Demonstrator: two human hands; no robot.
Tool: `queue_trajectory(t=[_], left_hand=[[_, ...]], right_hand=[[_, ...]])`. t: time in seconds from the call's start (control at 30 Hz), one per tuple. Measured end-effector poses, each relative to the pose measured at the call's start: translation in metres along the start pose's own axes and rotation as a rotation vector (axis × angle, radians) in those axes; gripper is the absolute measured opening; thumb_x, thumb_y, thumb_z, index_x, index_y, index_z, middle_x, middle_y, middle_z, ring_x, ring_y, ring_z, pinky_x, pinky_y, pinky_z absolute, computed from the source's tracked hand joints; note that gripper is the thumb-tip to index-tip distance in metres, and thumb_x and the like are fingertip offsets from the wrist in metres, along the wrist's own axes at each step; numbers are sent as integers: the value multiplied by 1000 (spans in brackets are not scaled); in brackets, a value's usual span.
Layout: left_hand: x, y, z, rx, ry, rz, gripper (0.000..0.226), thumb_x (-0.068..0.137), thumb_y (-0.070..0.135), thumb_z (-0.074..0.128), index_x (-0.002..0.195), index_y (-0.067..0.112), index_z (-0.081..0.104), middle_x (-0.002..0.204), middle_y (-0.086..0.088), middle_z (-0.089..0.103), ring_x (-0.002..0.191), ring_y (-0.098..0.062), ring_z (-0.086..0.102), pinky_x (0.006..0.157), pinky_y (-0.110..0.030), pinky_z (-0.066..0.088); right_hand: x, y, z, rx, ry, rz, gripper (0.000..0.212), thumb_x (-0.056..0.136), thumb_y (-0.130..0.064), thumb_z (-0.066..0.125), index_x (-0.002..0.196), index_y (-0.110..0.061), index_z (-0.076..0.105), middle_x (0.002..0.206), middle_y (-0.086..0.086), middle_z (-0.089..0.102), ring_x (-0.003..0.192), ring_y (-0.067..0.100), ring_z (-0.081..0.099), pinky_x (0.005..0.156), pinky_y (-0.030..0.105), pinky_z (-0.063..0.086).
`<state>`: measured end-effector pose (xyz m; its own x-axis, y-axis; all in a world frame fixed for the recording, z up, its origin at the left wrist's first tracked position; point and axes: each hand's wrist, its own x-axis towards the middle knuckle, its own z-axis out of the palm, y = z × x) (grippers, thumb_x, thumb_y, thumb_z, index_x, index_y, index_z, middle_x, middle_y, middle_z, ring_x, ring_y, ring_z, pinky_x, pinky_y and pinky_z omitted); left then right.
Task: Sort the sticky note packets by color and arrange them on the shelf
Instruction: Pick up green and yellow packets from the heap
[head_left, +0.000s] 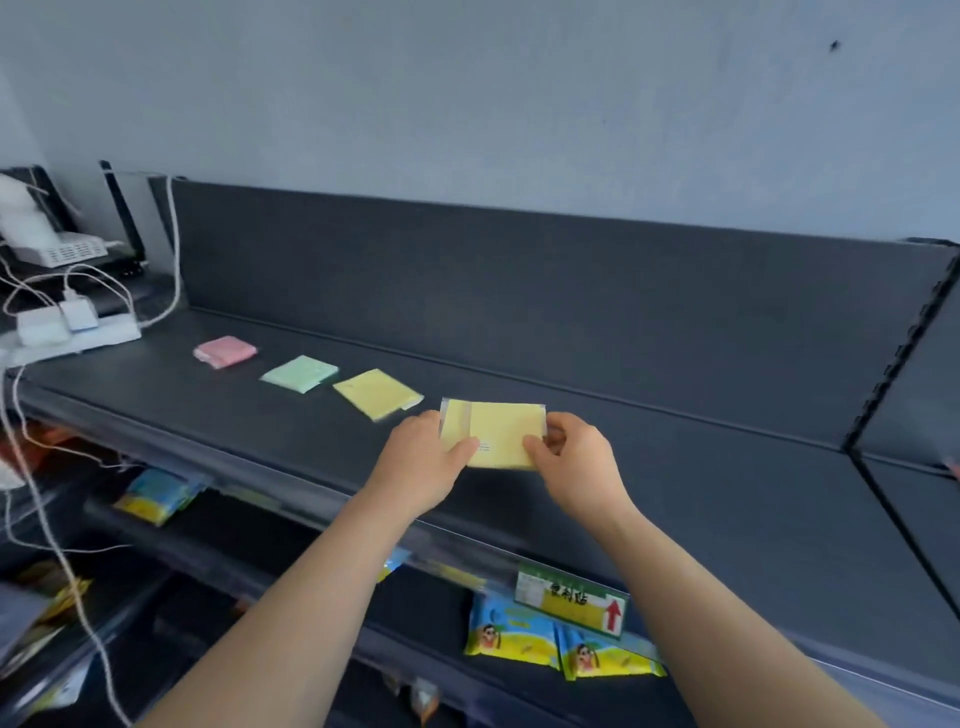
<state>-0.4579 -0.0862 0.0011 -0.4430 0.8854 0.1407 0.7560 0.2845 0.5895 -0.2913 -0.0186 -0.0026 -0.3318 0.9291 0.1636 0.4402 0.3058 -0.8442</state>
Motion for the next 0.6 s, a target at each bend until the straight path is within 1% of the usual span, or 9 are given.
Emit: queue_trajectory(t=[0.07,0.17,0.2,0.27,0.37,0.43,0.5,0.57,0.6], left_hand=[[9,-19,-8,14,-4,-15,37,91,46,56,105,11,59,99,-3,61,92,-20,55,73,-30,43],[27,-43,-16,54,5,-41,40,92,45,54,111,10,59,104,-5,61,94,-20,53,72,-28,38],[33,-48,-19,71,9,-52,40,93,44,54,109,8,58,104,-6,60,92,-20,51,71,-28,36],[44,-55,-27,104,25,-67,35,94,42,53,99,7,54,100,-9,57,87,-20,47,69,-29,33],[61,-67,-37,134,57,-87,29,95,40,53,94,10,50,96,-8,49,83,-20,46,68,-29,33],[74,-79,-42,127,73,-93,30,94,39,54,95,9,52,95,-10,51,81,-21,48,67,-30,33],[86,-91,-45,113,75,-81,29,93,36,55,103,9,58,93,-11,57,85,-24,52,68,-30,35],[96,-99,-48,109,65,-77,23,94,32,55,100,10,58,89,-9,57,89,-26,54,68,-31,36],[101,-104,-49,114,60,-81,21,94,32,55,97,11,57,91,-9,57,88,-25,55,68,-31,37]], right_hand=[[9,-7,21,-10,-23,-4,27,93,-21,57,119,-13,58,101,-3,63,81,8,57,59,10,38],[26,-16,47,-35,-67,-4,21,93,-22,58,112,-13,58,97,-1,64,79,10,58,57,11,39],[32,-18,55,-41,-80,-5,20,93,-22,57,111,-13,58,97,-1,64,79,12,58,57,12,40],[46,-24,70,-55,-105,-11,19,93,-22,57,108,-12,59,97,2,64,80,15,59,57,17,42],[68,-33,89,-75,-136,-23,18,92,-23,56,105,-10,58,95,4,64,76,17,59,57,24,44],[81,-37,102,-80,-153,-36,18,92,-22,56,104,-10,58,93,3,62,71,16,56,56,25,43],[92,-41,114,-104,-167,-48,18,92,-22,56,105,-10,57,92,2,61,69,15,54,56,26,42],[101,-44,125,-133,-181,-44,18,92,-21,55,106,-10,57,93,2,61,72,16,54,56,25,41],[105,-46,131,-144,-189,-36,18,92,-21,55,106,-10,57,94,3,61,73,16,54,56,24,41]])
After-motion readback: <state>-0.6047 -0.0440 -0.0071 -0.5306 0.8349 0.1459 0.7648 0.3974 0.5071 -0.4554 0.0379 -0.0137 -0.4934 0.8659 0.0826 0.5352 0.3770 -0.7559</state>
